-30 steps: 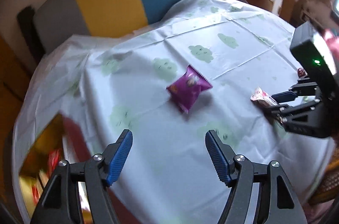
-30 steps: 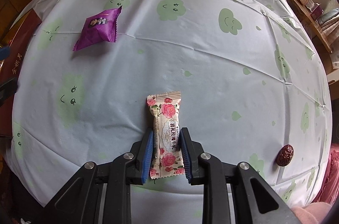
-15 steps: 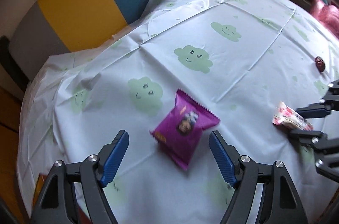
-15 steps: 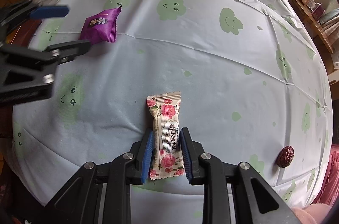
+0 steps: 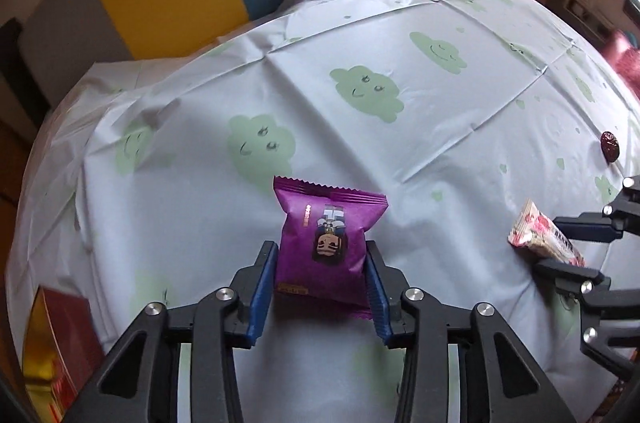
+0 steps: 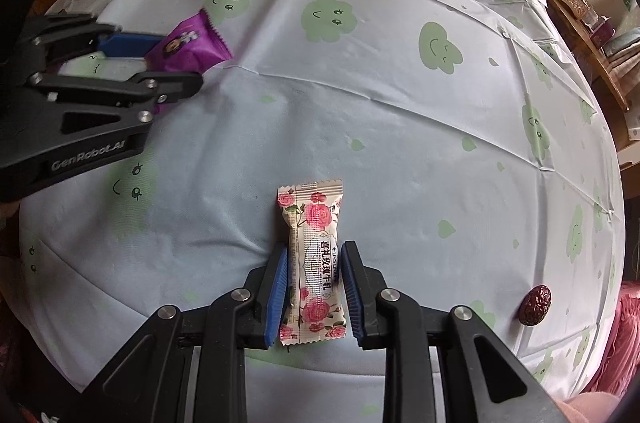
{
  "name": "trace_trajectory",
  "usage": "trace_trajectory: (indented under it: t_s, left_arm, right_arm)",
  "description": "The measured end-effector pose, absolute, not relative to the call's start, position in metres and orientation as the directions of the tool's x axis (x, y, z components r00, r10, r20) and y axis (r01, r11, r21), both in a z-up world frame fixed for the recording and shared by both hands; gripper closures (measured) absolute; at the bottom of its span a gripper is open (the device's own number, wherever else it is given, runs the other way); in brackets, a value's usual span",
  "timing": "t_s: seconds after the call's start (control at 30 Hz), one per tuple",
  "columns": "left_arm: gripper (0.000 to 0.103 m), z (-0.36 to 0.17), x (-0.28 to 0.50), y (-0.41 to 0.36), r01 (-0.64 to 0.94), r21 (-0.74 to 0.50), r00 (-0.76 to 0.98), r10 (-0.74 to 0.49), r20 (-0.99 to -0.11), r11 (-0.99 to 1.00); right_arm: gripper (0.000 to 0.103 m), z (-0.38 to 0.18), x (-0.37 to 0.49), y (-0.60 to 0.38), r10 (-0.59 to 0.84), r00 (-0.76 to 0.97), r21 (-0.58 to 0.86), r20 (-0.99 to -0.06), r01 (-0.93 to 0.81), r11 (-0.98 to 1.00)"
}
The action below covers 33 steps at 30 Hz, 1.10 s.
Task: Organize snacks
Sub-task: 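Lift the purple packet with the left tool and carry it toward the gold box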
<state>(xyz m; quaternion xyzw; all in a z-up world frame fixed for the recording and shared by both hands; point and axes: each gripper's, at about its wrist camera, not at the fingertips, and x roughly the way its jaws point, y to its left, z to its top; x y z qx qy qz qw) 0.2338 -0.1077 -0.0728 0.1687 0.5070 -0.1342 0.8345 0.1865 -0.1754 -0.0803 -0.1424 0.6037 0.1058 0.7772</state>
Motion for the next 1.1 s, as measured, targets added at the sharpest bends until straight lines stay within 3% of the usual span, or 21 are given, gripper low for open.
trace_trajectory:
  t_s: [0.3, 0.53, 1.1]
  left_arm:
    - [0.061, -0.062, 0.196, -0.077, 0.194, 0.042, 0.424, -0.045, -0.905, 0.980]
    - [0.061, -0.062, 0.151, -0.069, 0.151, -0.012, 0.430, -0.077, -0.899, 0.988]
    - [0.060, -0.074, 0.078, -0.056, 0.166, 0.057, 0.518, -0.038, -0.855, 0.984]
  right_arm:
    - [0.076, -0.081, 0.183, -0.175, -0.008, 0.256, -0.098, -0.967, -0.342, 0.935]
    - [0.076, -0.080, 0.179, -0.174, -0.013, 0.268, -0.109, -0.963, -0.345, 0.932]
    - [0.075, -0.076, 0.185, -0.190, 0.019, 0.258, -0.064, -0.966, -0.310, 0.949]
